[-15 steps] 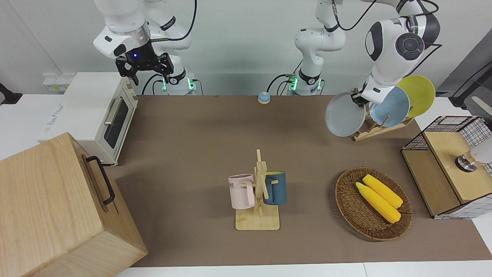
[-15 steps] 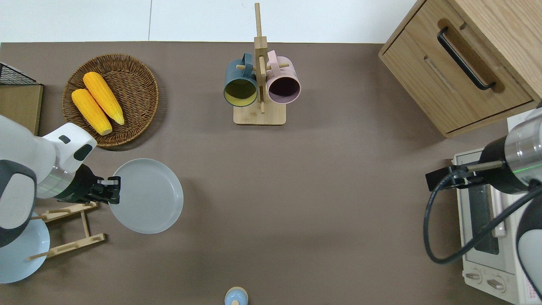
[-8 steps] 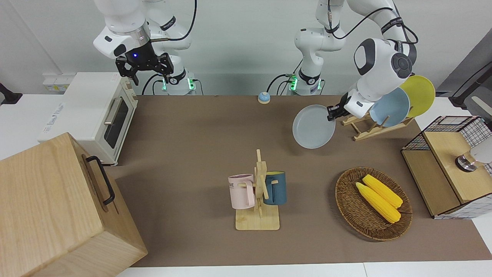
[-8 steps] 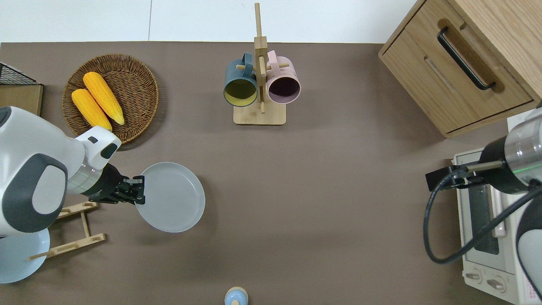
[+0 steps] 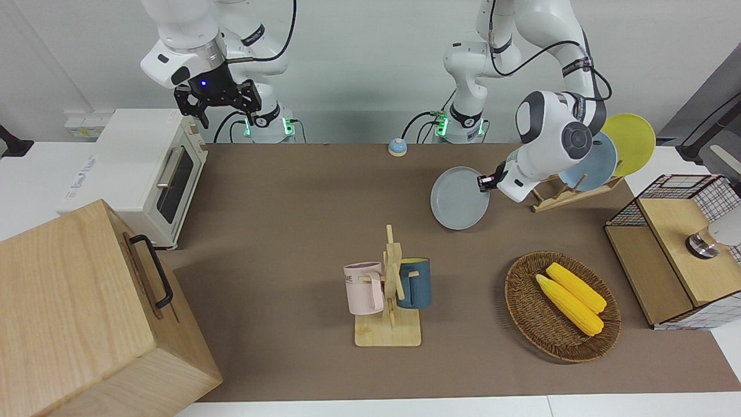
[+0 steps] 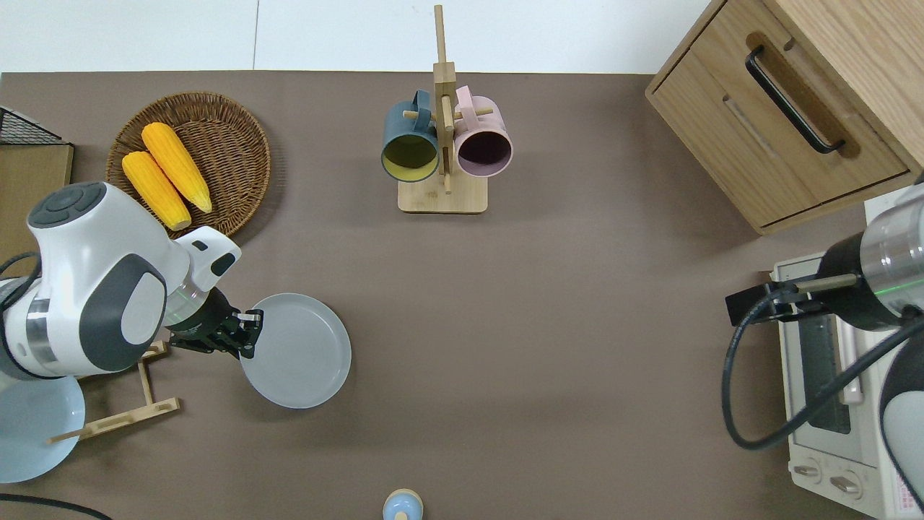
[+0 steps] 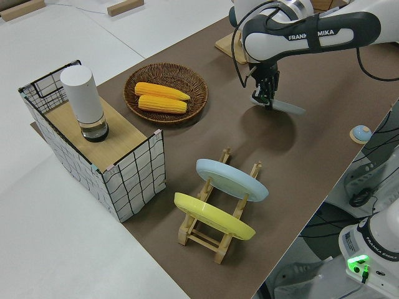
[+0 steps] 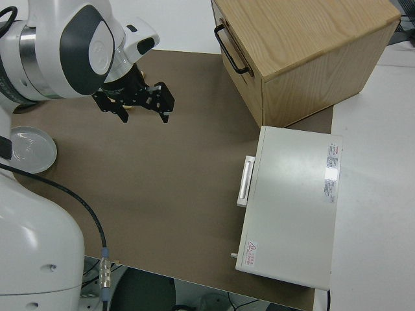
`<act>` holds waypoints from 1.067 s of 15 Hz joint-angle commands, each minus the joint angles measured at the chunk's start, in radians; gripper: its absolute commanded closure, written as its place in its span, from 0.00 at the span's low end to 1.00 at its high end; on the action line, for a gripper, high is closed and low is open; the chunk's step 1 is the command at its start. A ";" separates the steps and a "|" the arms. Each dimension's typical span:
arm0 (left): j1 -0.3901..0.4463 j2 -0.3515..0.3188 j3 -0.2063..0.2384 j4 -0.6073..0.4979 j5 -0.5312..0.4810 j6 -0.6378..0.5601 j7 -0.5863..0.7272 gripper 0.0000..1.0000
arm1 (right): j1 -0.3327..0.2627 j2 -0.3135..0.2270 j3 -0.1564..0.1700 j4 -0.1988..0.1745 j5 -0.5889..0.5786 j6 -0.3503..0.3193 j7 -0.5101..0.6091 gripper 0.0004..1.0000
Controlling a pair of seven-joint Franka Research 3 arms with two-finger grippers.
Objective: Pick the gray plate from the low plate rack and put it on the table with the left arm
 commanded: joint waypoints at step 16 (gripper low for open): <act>-0.003 -0.027 0.024 0.245 0.131 -0.005 0.000 0.01 | -0.015 -0.005 0.007 0.006 0.003 -0.015 -0.003 0.01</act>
